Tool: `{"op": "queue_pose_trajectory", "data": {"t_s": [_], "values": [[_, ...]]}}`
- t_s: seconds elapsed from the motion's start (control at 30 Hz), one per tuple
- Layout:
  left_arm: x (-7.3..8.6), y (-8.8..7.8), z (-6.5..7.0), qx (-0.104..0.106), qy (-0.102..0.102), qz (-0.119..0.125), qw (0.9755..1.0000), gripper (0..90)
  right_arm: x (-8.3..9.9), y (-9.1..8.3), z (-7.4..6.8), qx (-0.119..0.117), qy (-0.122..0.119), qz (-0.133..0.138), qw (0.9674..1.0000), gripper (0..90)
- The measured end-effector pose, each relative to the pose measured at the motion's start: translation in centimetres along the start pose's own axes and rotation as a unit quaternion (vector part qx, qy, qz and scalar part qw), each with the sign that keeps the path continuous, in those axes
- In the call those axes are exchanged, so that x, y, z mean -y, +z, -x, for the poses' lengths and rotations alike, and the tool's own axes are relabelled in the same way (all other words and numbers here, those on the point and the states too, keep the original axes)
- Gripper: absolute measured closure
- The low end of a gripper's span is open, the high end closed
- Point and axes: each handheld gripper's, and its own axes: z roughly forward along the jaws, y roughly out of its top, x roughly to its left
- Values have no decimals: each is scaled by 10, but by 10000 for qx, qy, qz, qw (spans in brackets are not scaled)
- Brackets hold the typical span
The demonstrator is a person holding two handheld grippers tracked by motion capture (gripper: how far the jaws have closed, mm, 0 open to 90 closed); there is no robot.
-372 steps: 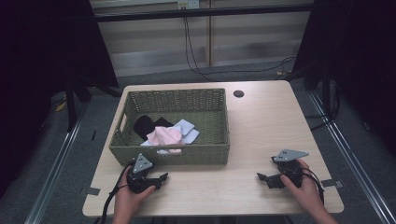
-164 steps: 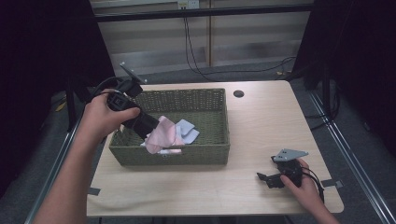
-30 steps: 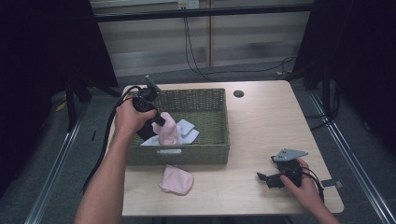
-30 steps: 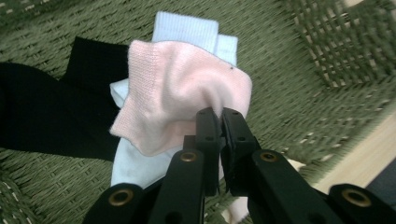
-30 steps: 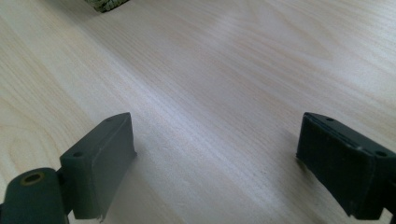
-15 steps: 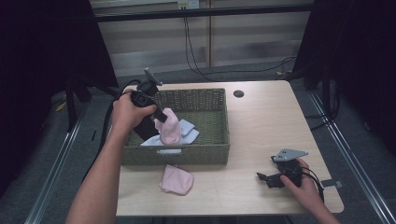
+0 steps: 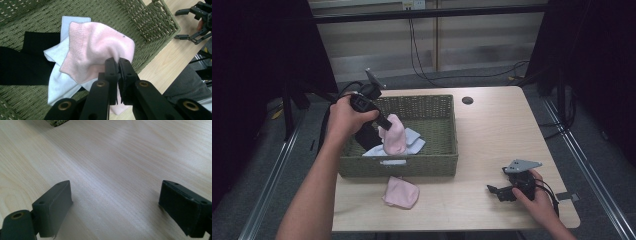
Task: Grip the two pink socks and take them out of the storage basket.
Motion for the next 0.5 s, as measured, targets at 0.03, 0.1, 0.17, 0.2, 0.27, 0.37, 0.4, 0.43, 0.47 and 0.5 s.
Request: {"op": "queue_pose_trajectory", "data": {"t_s": [0.03,0.1,0.17,0.2,0.27,0.37,0.4,0.43,0.47,0.5], "values": [[0,-1,1,-2,-8,17,10000,864,0,0,0,0,1,-3,10000,104],[-1,-7,4,18,47,1,10000,863,0,0,0,-1,1,-3,10000,104],[-1,-8,5,14,66,27,10000,864,0,0,0,-1,2,-2,10000,104],[-2,-9,6,34,74,13,10000,864,0,0,0,-1,2,-3,10000,104],[-2,-12,9,45,71,34,10000,863,0,0,0,0,1,-2,10000,104],[-2,-15,10,61,122,31,9999,863,0,0,0,0,1,-3,10000,104],[-2,-16,11,59,123,33,9999,863,0,0,0,-2,2,-3,10000,104],[-1,-17,12,55,103,21,9999,863,0,0,0,-1,0,-3,10000,104],[-1,-18,12,52,148,-13,9999,864,0,0,0,-1,2,-3,10000,104],[-1,-20,14,48,121,20,9999,863,0,0,0,-1,1,-3,10000,104]]}}
